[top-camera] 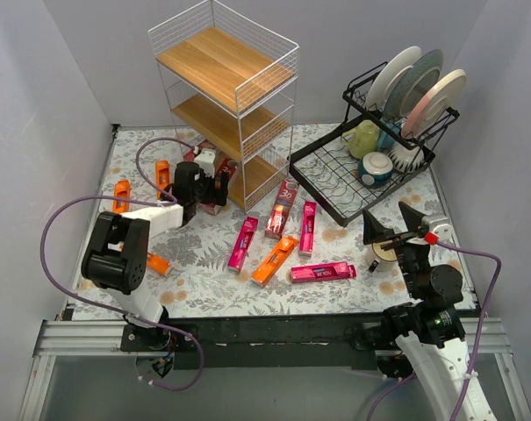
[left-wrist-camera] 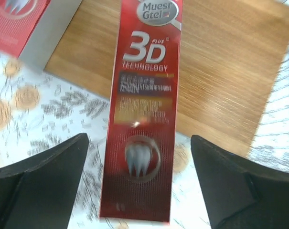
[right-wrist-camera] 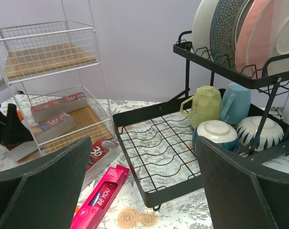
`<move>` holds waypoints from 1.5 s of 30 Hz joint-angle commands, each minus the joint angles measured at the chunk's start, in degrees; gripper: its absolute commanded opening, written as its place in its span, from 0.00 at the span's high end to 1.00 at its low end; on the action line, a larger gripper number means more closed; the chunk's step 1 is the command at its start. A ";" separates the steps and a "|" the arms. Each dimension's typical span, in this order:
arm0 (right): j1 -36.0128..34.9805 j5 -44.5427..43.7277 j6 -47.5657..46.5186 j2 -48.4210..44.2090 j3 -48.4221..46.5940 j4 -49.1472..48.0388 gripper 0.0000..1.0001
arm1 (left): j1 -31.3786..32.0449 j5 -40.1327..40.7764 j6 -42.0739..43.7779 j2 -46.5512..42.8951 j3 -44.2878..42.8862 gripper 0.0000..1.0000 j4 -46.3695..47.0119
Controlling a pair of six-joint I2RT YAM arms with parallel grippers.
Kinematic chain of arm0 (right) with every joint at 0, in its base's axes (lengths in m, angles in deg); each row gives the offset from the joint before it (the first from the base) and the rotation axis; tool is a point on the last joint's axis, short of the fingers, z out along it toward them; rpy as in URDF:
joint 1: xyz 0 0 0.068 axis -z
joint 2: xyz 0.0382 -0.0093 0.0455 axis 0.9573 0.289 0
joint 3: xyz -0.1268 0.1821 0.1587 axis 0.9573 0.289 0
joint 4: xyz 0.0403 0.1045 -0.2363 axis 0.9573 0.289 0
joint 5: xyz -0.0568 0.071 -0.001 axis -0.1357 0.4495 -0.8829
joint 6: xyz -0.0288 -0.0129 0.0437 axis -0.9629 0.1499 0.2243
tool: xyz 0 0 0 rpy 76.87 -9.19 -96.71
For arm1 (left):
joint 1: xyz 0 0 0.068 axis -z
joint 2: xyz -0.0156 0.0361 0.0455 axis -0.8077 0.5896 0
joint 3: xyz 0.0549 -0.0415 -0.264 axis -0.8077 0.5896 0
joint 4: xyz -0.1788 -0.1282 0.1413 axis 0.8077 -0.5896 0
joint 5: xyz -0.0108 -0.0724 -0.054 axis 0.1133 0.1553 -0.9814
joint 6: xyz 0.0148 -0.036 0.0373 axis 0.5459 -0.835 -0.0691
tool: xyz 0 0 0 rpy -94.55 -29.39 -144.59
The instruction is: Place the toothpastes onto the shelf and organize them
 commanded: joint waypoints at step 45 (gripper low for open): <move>-0.40 -1.10 -0.27 1.14 -2.24 -1.23 0.01 | -2.90 10.12 -73.10 -4.66 16.45 0.57 17.11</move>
